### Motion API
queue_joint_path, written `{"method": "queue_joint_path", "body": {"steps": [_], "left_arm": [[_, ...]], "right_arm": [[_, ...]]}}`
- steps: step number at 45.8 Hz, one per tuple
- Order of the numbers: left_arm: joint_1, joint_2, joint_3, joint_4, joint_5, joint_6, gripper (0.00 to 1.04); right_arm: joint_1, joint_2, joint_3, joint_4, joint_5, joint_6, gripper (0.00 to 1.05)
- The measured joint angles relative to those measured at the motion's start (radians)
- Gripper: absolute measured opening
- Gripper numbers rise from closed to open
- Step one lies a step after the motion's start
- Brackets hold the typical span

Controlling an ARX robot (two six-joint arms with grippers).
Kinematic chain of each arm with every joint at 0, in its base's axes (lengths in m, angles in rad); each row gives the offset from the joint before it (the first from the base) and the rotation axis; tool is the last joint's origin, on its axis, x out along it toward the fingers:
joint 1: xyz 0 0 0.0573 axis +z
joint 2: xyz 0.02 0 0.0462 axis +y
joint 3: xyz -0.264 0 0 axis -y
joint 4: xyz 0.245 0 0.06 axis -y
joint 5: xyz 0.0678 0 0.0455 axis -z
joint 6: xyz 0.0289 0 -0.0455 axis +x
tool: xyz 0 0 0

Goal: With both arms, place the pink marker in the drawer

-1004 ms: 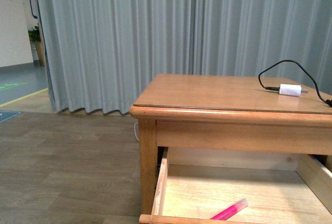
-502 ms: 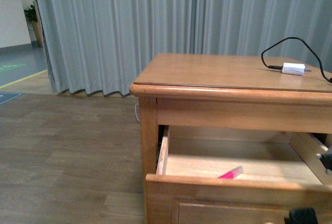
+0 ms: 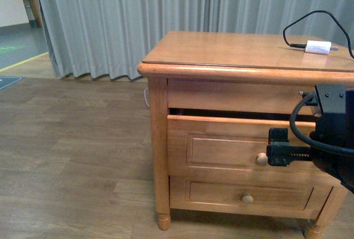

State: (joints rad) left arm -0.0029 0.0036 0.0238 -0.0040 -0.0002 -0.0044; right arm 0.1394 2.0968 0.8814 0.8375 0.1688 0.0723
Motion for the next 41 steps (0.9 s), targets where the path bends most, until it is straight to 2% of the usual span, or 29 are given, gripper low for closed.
{"method": "queue_joint_path", "body": {"steps": [10, 24, 41], "left_arm": [[0.0, 0.0, 0.0, 0.0, 0.0, 0.0, 0.99], [0.0, 0.0, 0.0, 0.0, 0.0, 0.0, 0.99], [0.0, 0.0, 0.0, 0.0, 0.0, 0.0, 0.99]], "right_arm": [[0.001, 0.083, 0.106, 0.013, 0.018, 0.015, 0.96], [0.001, 0.087, 0.09, 0.051, 0.013, 0.013, 0.96], [-0.003, 0.059, 0.089, 0.026, 0.003, 0.004, 0.96]]}}
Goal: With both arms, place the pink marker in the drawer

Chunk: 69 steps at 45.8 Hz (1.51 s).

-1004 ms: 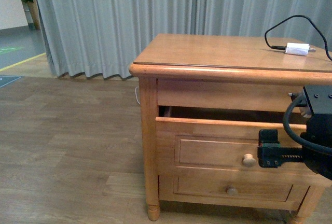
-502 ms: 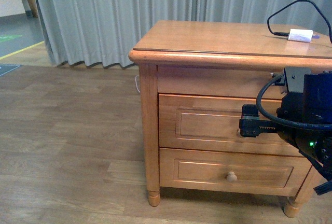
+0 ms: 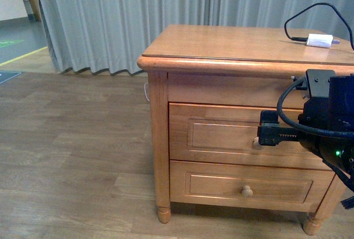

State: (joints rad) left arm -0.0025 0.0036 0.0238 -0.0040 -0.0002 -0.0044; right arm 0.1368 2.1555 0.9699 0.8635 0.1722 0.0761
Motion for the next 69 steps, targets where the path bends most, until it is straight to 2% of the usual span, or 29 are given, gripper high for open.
{"method": "queue_joint_path", "body": {"steps": [27, 39, 47, 55, 63, 69], "left_arm": [[0.0, 0.0, 0.0, 0.0, 0.0, 0.0, 0.99], [0.0, 0.0, 0.0, 0.0, 0.0, 0.0, 0.99], [0.0, 0.0, 0.0, 0.0, 0.0, 0.0, 0.99], [0.0, 0.0, 0.0, 0.0, 0.0, 0.0, 0.99], [0.0, 0.0, 0.0, 0.0, 0.0, 0.0, 0.99], [0.0, 0.0, 0.0, 0.0, 0.0, 0.0, 0.99]], "right_arm": [[-0.025, -0.003, 0.023, -0.048, -0.03, -0.002, 0.96], [-0.008, -0.077, -0.002, -0.171, -0.02, -0.051, 0.96], [0.018, -0.268, -0.118, -0.267, -0.072, -0.038, 0.96], [0.05, -0.672, -0.262, -0.499, -0.121, 0.006, 0.96], [0.067, -1.066, -0.306, -0.806, -0.084, 0.04, 0.96], [0.071, -1.214, -0.315, -0.902, -0.053, 0.052, 0.96]]}}
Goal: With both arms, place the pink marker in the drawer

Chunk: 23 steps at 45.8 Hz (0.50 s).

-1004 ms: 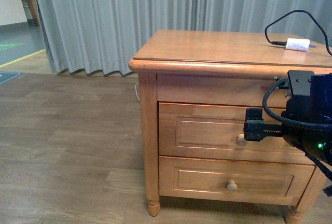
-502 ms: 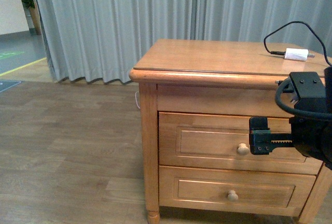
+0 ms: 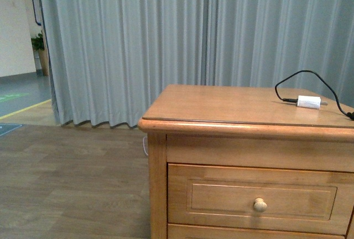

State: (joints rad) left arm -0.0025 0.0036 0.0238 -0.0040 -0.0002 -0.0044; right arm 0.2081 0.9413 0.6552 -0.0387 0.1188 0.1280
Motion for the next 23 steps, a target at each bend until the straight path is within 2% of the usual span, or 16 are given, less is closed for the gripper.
{"method": "queue_joint_path", "body": {"steps": [7, 8, 9, 11, 13, 23], "left_arm": [[0.0, 0.0, 0.0, 0.0, 0.0, 0.0, 0.99], [0.0, 0.0, 0.0, 0.0, 0.0, 0.0, 0.99], [0.0, 0.0, 0.0, 0.0, 0.0, 0.0, 0.99], [0.0, 0.0, 0.0, 0.0, 0.0, 0.0, 0.99], [0.0, 0.0, 0.0, 0.0, 0.0, 0.0, 0.99], [0.0, 0.0, 0.0, 0.0, 0.0, 0.0, 0.99]], "right_arm": [[0.0, -0.01, -0.002, -0.002, 0.004, 0.004, 0.96], [0.003, -0.01, -0.026, 0.051, 0.029, -0.011, 0.93], [0.004, -0.018, -0.072, 0.159, 0.063, -0.033, 0.88], [-0.006, -0.048, -0.166, 0.348, 0.065, -0.076, 0.78], [-0.024, -0.087, -0.239, 0.46, 0.058, -0.097, 0.67], [-0.097, -0.229, -0.431, 0.517, -0.01, -0.122, 0.14]]}}
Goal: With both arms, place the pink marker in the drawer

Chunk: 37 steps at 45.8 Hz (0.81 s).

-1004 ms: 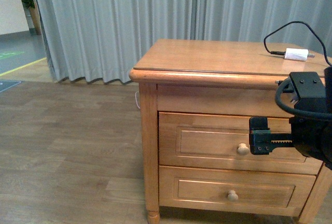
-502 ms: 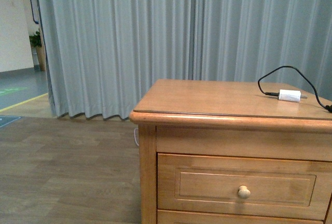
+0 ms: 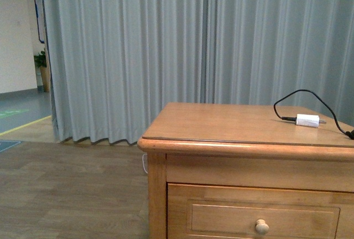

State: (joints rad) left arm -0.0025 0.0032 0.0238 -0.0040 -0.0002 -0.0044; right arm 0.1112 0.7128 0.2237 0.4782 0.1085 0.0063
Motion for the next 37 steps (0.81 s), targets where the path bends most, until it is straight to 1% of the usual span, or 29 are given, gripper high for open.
{"method": "queue_joint_path", "body": {"steps": [2, 3, 5, 7, 9, 35, 37], "left_arm": [[0.0, 0.0, 0.0, 0.0, 0.0, 0.0, 0.99], [0.0, 0.0, 0.0, 0.0, 0.0, 0.0, 0.99], [0.0, 0.0, 0.0, 0.0, 0.0, 0.0, 0.99], [0.0, 0.0, 0.0, 0.0, 0.0, 0.0, 0.99], [0.0, 0.0, 0.0, 0.0, 0.0, 0.0, 0.99], [0.0, 0.0, 0.0, 0.0, 0.0, 0.0, 0.99], [0.0, 0.0, 0.0, 0.0, 0.0, 0.0, 0.99]], "right_arm": [[-0.011, -0.028, -0.025, 0.0, -0.01, -0.001, 0.03], [-0.015, -0.037, -0.034, 0.0, -0.014, -0.002, 0.01], [-0.06, -0.071, -0.06, -0.007, -0.084, -0.003, 0.01], [-0.093, -0.098, -0.08, -0.014, -0.101, -0.003, 0.01], [-0.106, -0.125, -0.096, -0.023, -0.1, -0.003, 0.01], [-0.109, -0.354, -0.186, -0.16, -0.105, -0.003, 0.01], [-0.109, -0.37, -0.204, -0.147, -0.105, -0.003, 0.01]]}}
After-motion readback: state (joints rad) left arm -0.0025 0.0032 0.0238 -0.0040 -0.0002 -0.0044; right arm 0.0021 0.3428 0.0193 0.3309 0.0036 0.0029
